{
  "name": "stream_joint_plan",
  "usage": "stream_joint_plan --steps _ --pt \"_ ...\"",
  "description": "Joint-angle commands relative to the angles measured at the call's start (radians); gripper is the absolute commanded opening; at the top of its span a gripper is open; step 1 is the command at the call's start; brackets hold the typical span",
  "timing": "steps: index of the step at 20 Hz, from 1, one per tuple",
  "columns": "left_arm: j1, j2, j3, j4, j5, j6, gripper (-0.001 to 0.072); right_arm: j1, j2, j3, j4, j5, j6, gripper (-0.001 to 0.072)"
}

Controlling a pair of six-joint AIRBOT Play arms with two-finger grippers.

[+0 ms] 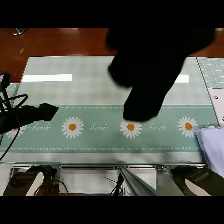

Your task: Fold the shirts.

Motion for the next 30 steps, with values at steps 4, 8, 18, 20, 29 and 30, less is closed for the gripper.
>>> stream_joint_plan --steps 4,8,18,20,29,30 --pt "0.0 0.008 -0.005 -0.009 -0.06 0.002 0.0702 0.315 -0.104 -0.525 -0.052 -0.15 0.203 0.0039" --pt "0.0 0.008 -0.006 -0.027 -0.101 0.005 0.0702 0.399 -0.292 -0.644 0.224 -0.377 0.175 0.004" --pt "-0.005 -0.034 -0.006 -0.078 -0.238 0.038 0.0702 -0.105 -0.18 -0.535 0.32 -0.079 0.091 0.0618" --pt "-0.005 -0.084 -0.047 -0.057 -0.325 0.038 0.0702 -0.26 -0.055 -0.585 0.088 0.052 0.127 0.0619" --pt "-0.037 -0.212 -0.267 -0.232 -0.206 0.065 0.0701 -0.486 0.468 -1.386 0.171 0.002 0.182 0.0618" --pt "-0.039 -0.252 -0.267 -0.207 -0.202 0.064 0.0701 -0.486 0.475 -1.428 0.202 -0.008 0.178 0.0619"
